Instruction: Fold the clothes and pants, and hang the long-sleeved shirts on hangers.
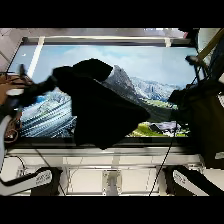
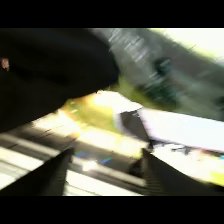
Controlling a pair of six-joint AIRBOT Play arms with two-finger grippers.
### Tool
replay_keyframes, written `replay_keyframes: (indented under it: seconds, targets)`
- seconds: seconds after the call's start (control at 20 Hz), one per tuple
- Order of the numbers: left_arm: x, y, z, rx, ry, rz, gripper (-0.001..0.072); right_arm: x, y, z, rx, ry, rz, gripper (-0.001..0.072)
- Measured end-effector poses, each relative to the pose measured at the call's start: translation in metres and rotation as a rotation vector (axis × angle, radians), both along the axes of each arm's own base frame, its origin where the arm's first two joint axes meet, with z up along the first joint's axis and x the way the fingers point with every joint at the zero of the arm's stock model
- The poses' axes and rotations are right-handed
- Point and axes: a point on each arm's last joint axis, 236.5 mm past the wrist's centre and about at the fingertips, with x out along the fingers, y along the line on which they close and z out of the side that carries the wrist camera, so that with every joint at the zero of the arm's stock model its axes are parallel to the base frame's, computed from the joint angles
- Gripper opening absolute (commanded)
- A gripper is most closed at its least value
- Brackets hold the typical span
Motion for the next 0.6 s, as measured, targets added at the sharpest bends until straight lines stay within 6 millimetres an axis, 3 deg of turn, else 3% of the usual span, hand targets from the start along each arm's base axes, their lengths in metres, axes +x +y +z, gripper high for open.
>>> replay_keyframes:
  seconds: [0.1,0.25,0.5,0.6]
  targets:
    - [-0.015,0.025,0.033,0.025,-0.052,0.026,0.0018,-0.008,0.031,-0.034,0.133,0.055,-0.007,0.0664]
    - [-0.034,0.036,0.062,0.048,-0.096,0.025,0.0018,-0.016,0.091,-0.077,0.329,0.104,-0.004,0.0664]
    - [-0.046,0.038,0.077,0.062,-0.118,0.013,0.0018,-0.047,0.191,-0.133,0.459,0.24,0.087,0.0643]
    - [-0.048,0.035,0.078,0.059,-0.117,0.002,0.0018,-0.058,0.22,-0.152,0.484,0.297,0.103,0.0643]
